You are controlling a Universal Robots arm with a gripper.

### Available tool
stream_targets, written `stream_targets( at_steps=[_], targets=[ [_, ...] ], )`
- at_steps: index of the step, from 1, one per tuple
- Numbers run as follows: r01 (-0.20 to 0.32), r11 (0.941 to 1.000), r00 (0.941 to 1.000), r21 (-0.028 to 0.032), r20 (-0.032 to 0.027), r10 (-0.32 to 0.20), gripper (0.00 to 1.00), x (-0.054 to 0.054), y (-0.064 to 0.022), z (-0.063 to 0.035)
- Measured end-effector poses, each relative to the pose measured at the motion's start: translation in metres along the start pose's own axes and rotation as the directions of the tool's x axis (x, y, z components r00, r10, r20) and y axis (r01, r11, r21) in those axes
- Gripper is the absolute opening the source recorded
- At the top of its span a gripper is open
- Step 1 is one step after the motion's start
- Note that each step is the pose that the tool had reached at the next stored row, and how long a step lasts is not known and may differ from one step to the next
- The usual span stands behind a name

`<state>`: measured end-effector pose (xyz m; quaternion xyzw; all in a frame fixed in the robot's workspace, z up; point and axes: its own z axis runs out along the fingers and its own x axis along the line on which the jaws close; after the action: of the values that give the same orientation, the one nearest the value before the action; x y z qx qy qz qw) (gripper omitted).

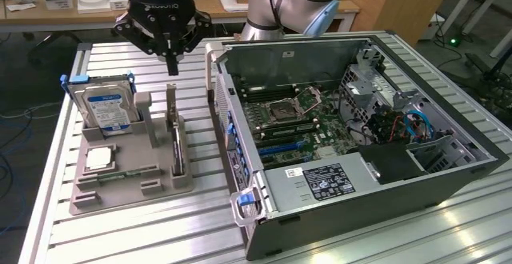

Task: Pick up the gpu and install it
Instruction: 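Reach for the gpu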

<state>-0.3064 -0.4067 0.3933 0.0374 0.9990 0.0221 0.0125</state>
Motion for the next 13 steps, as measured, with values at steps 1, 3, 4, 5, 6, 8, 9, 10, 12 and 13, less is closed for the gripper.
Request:
stream_targets(
  at_steps=[1,3,4,5,6,8,9,10,12,13],
  targets=[
    [0.000,1.0000,1.0000,0.0000,0.0001,0.000,0.10,0.002,-0.0004,0.0000],
    [0.000,1.0000,1.0000,-0.0001,0.0000,0.000,0.10,0.006,-0.0011,-0.0002],
    [0.000,1.0000,1.0000,-0.0001,0.0001,0.000,0.10,0.007,-0.0015,-0.0002],
    [0.000,1.0000,1.0000,-0.0001,0.0001,0.000,0.10,0.009,-0.0019,-0.0002],
    [0.000,1.0000,1.0000,-0.0001,0.0000,0.000,0.10,0.010,-0.0022,-0.0003],
    [0.000,1.0000,1.0000,-0.0001,0.0000,0.000,0.10,0.013,-0.0027,-0.0004],
    [0.000,1.0000,1.0000,-0.0001,0.0000,0.000,0.10,0.014,-0.0030,-0.0004],
    [0.000,1.0000,1.0000,0.0000,0.0000,0.000,0.10,0.016,-0.0034,-0.0005],
    [0.000,1.0000,1.0000,-0.0001,0.0000,0.000,0.10,0.018,-0.0043,-0.0006],
    [0.000,1.0000,1.0000,-0.0001,0.0001,0.000,0.10,0.019,-0.0044,-0.0006]
  ],
)
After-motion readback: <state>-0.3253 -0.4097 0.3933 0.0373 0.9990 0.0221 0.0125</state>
